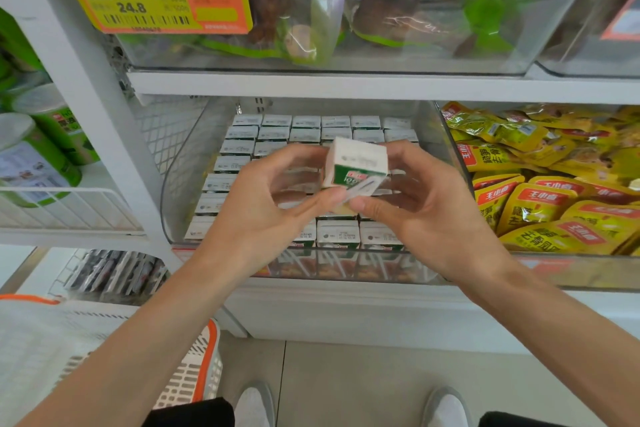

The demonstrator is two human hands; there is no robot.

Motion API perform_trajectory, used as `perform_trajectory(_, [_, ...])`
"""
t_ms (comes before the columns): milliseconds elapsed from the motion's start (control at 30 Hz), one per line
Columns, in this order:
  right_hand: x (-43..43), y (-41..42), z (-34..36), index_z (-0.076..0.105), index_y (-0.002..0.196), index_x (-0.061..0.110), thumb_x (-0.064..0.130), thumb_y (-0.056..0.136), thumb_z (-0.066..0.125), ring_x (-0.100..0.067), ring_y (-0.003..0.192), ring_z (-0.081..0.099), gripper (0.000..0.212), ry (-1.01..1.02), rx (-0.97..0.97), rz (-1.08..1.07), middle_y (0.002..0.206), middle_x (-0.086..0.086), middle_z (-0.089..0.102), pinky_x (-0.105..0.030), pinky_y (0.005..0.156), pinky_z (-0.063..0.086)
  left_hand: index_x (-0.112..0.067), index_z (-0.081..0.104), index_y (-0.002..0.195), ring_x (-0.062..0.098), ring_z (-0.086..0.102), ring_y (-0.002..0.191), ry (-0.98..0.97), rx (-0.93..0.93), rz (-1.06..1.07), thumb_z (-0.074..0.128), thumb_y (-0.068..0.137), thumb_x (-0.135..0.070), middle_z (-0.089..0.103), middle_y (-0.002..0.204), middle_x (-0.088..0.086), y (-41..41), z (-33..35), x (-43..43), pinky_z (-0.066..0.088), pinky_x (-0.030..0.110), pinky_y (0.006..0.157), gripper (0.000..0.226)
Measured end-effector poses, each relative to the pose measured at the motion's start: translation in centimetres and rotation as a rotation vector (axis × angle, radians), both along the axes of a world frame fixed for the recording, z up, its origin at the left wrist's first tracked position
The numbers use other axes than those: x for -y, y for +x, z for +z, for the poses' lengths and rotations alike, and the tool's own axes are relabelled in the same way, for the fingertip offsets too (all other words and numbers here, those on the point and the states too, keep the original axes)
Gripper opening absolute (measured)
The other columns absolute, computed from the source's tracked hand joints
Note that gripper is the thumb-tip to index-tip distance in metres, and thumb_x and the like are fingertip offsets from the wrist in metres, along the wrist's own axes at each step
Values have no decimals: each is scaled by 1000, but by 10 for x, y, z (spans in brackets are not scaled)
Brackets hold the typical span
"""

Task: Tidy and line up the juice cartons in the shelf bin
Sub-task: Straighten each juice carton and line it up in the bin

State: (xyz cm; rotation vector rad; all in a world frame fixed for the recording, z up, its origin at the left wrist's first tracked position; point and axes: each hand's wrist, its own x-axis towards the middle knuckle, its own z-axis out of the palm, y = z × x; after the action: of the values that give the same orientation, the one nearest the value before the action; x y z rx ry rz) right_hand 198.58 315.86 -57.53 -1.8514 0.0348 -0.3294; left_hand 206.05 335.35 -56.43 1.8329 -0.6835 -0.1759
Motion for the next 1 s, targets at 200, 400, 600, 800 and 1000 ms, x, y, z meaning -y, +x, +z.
perform_trajectory(200, [13,-3,9,60,138,26,20,88,85,-10,118,69,56,-215,31,61,122,12,72,-34,102,58,-40,71,117,-5,68,109,-13,139,79,89,78,-26,74,112,-28,1,-3,7,53,17,97,45])
perform_trajectory(400, [22,-1,22,70,130,31,30,93,78,-3,115,66,37,-488,97,29,120,17,70,-32,99,55,-31,74,118,2,72,104,26,94,35,90,77,-26,76,109,-20,0,-9,24,55,37,103,43])
perform_trajectory(600, [52,-7,37,71,131,29,27,96,76,-23,106,65,36,-762,13,-63,117,2,70,-33,91,48,-37,61,137,-5,69,103,104,75,31,83,88,-14,67,120,-18,6,-18,29,54,11,88,59])
perform_trajectory(800, [61,-10,41,66,136,21,22,100,71,-27,117,61,37,-908,-54,-35,126,-4,68,-19,80,30,-32,74,118,-8,68,101,195,110,33,74,95,-11,75,102,-18,9,-26,31,52,10,87,31])
perform_trajectory(1000, [70,-10,42,65,136,21,19,100,70,-30,116,61,36,-950,-66,-28,123,-5,67,-26,83,37,-34,76,112,-7,69,102,210,117,12,73,96,-12,76,100,-20,10,-30,31,52,11,85,27])
